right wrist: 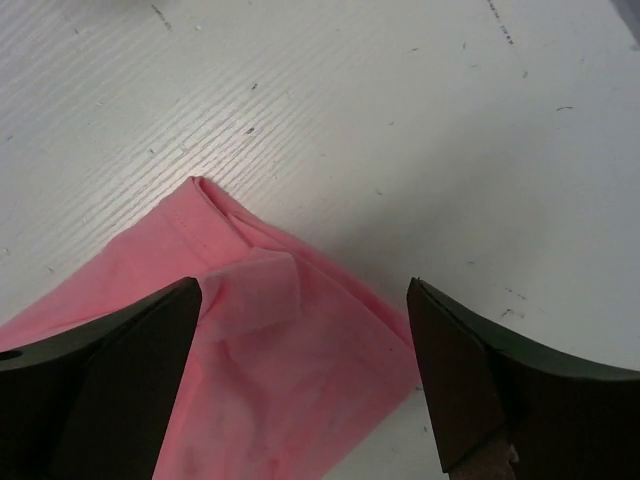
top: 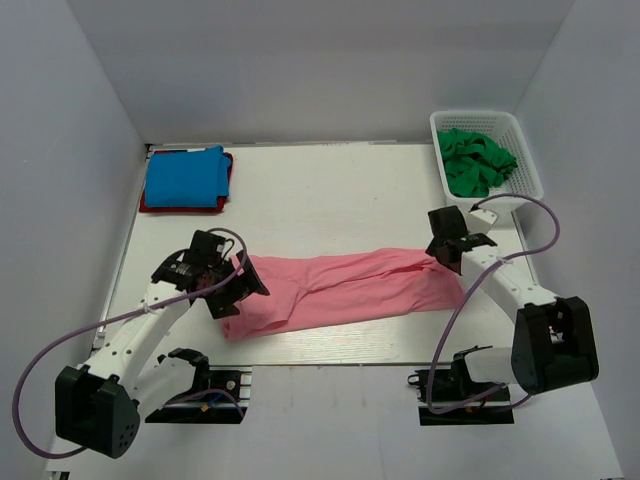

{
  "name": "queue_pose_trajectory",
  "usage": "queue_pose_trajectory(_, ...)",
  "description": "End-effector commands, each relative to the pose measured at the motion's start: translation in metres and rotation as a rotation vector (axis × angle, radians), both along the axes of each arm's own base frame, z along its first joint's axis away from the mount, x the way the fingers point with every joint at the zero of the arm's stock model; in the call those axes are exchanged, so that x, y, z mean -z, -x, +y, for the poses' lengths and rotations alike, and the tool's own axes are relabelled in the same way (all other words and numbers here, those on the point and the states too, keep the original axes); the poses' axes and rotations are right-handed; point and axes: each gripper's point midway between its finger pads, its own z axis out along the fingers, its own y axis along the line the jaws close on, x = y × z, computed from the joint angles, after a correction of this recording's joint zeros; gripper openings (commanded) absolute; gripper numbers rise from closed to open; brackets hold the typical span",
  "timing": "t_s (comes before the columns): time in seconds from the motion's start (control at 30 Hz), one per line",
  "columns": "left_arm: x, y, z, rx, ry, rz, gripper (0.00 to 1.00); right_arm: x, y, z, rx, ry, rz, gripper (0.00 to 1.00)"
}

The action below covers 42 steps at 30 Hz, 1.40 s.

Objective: Fold and stack the t-shirts
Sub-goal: Fold the other side of the tshirt into a rectangle

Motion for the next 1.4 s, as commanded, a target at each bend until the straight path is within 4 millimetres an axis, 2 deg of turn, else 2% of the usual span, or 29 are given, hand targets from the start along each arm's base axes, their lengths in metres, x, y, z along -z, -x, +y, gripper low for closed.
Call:
queue_pose_trajectory(0.0,-0.015,-0.029,-0.003,0.032,-0.022,-0.105,1.00,-0.019,0.008,-0.014,0.078,0.023,-0.047,0.90)
queue_pose_trajectory(0.1,-0.017,-0.049,-0.007,0.032,-0.024,-0.154,1.00,-0.032,0.002,-0.011,-0.005,0.039,-0.050,0.90)
queue_pose_trajectory(0.17,-0.015,-0.063,-0.008,0.039,-0.042,-0.168,1.00,-0.048,-0.010,-0.001,-0.163,0.067,-0.064,0.90)
queue_pose_trajectory(0.23,-0.011,-0.079,-0.007,0.022,-0.061,-0.202,1.00,-0.057,-0.030,0.037,-0.384,-0.042,-0.142,0.90)
queue_pose_trajectory(0.27,-0.002,-0.082,-0.008,0.031,-0.072,-0.183,1.00,-0.061,-0.032,0.058,-0.531,-0.082,-0.157,0.90)
queue_pose_trajectory(0.33,0.001,-0.096,-0.010,0.025,-0.077,-0.200,1.00,-0.065,-0.039,0.092,-0.714,-0.151,-0.205,0.90)
queue_pose_trajectory(0.37,0.006,-0.099,-0.011,0.033,-0.082,-0.197,1.00,-0.067,-0.042,0.102,-0.750,-0.172,-0.216,0.90)
queue_pose_trajectory(0.4,0.019,-0.101,-0.012,0.036,-0.092,-0.163,1.00,-0.060,-0.044,0.114,-0.805,-0.206,-0.199,0.90)
queue_pose_trajectory(0.43,0.024,-0.105,-0.013,0.028,-0.089,-0.159,1.00,-0.057,-0.038,0.135,-0.918,-0.251,-0.182,0.90)
queue_pose_trajectory(0.5,0.040,-0.106,-0.017,0.038,-0.087,-0.116,1.00,-0.034,-0.043,0.154,-0.978,-0.267,-0.106,0.90)
queue_pose_trajectory(0.53,0.044,-0.107,-0.019,0.044,-0.079,-0.105,1.00,-0.034,-0.043,0.156,-0.984,-0.267,-0.109,0.90)
queue_pose_trajectory(0.57,0.049,-0.106,-0.019,0.045,-0.083,-0.089,1.00,-0.021,-0.044,0.161,-0.975,-0.276,-0.067,0.90)
queue_pose_trajectory(0.63,0.059,-0.103,-0.012,0.023,-0.105,-0.047,1.00,-0.015,-0.041,0.163,-0.955,-0.301,-0.036,0.90)
queue_pose_trajectory(0.73,0.074,-0.098,0.004,-0.009,-0.177,-0.011,1.00,0.004,-0.027,0.158,-0.886,-0.353,0.024,0.90)
queue_pose_trajectory(0.77,0.079,-0.095,0.006,-0.012,-0.193,0.008,1.00,0.011,-0.025,0.150,-0.842,-0.342,0.046,0.90)
queue_pose_trajectory(0.8,0.085,-0.093,0.011,-0.018,-0.222,0.030,1.00,0.025,-0.014,0.145,-0.804,-0.348,0.104,0.90)
queue_pose_trajectory(0.83,0.085,-0.095,0.013,-0.022,-0.236,0.033,1.00,0.033,-0.013,0.132,-0.749,-0.304,0.132,0.90)
queue_pose_trajectory(0.9,0.094,-0.089,0.021,-0.027,-0.277,0.071,1.00,0.052,0.005,0.105,-0.605,-0.255,0.220,0.90)
queue_pose_trajectory(0.93,0.092,-0.093,0.022,-0.042,-0.285,0.061,1.00,0.054,0.006,0.090,-0.525,-0.221,0.221,0.90)
queue_pose_trajectory(0.97,0.096,-0.088,0.029,-0.049,-0.324,0.084,1.00,0.055,0.015,0.078,-0.478,-0.203,0.251,0.90)
queue_pose_trajectory(1.0,0.096,-0.086,0.032,-0.052,-0.341,0.091,1.00,0.046,0.013,0.059,-0.390,-0.159,0.211,0.90)
queue_pose_trajectory(1.03,0.099,-0.084,0.036,-0.055,-0.360,0.104,1.00,0.044,0.021,0.050,-0.344,-0.145,0.224,0.90)
queue_pose_trajectory(1.1,0.100,-0.083,0.043,-0.069,-0.383,0.111,1.00,0.023,0.018,0.020,-0.205,-0.074,0.138,0.90)
queue_pose_trajectory(1.13,0.100,-0.083,0.043,-0.069,-0.383,0.110,1.00,0.022,0.027,0.010,-0.163,-0.047,0.158,0.90)
queue_pose_trajectory(1.2,0.100,-0.083,0.043,-0.069,-0.383,0.110,1.00,0.009,0.032,-0.018,-0.053,0.018,0.117,0.90)
queue_pose_trajectory(1.3,0.098,-0.088,0.046,-0.084,-0.391,0.101,1.00,0.003,0.043,-0.041,0.070,0.049,0.125,0.90)
queue_pose_trajectory(1.37,0.098,-0.088,0.046,-0.084,-0.391,0.101,1.00,0.001,0.046,-0.047,0.110,0.039,0.126,0.90)
